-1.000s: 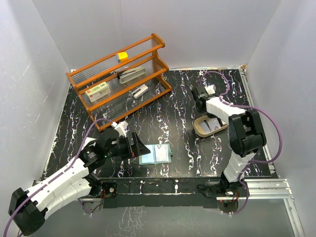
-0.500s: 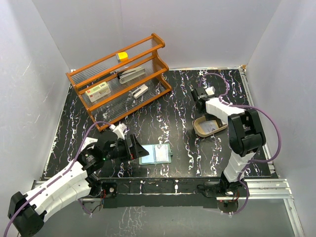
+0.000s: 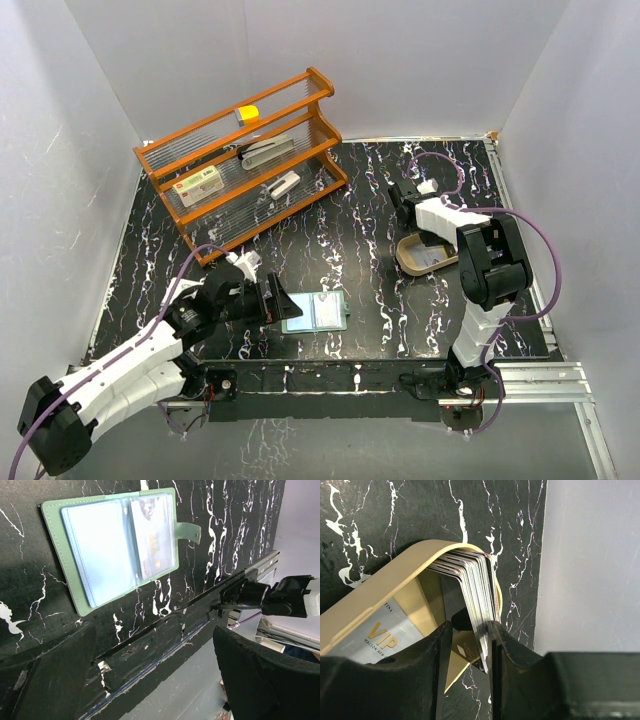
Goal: Put the credit cards into the card holder
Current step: Pick up the credit card from the storage box.
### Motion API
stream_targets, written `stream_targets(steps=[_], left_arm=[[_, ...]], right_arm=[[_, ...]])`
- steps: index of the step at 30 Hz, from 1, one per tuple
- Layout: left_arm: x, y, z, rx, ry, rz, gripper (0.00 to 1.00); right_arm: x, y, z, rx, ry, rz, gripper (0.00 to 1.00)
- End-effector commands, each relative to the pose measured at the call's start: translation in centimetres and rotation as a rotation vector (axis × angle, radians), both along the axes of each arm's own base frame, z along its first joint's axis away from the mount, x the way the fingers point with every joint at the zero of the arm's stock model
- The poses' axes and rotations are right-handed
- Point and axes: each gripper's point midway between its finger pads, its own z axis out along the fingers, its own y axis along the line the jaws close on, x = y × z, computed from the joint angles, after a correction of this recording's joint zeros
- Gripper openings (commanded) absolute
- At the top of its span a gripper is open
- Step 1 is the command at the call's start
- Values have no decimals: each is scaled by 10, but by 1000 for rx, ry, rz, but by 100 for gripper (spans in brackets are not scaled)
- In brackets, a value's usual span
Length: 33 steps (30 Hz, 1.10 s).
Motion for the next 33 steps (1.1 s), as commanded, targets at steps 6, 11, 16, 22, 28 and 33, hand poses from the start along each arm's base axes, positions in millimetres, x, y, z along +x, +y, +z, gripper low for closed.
stream_targets(steps=[6, 11, 16, 22, 28, 33], left_arm=[[7, -13, 14, -27, -32, -50, 99], [5, -13, 13, -29, -31, -51, 99], [4, -11, 11, -24, -27, -52, 99], [5, -12, 12, -26, -31, -51, 99], [5, -12, 14, -29, -41, -54, 99], [5, -12, 13, -30, -38, -52, 99]], right_arm=[[17, -3, 20, -17, -88, -44, 29], [16, -2, 19, -12, -88, -49, 29], [15, -1, 17, -4, -86, -45, 26], [16, -3, 17, -19, -79, -44, 22], [18, -3, 29, -24, -96, -48, 21], [19, -3, 33, -15, -107, -47, 20]])
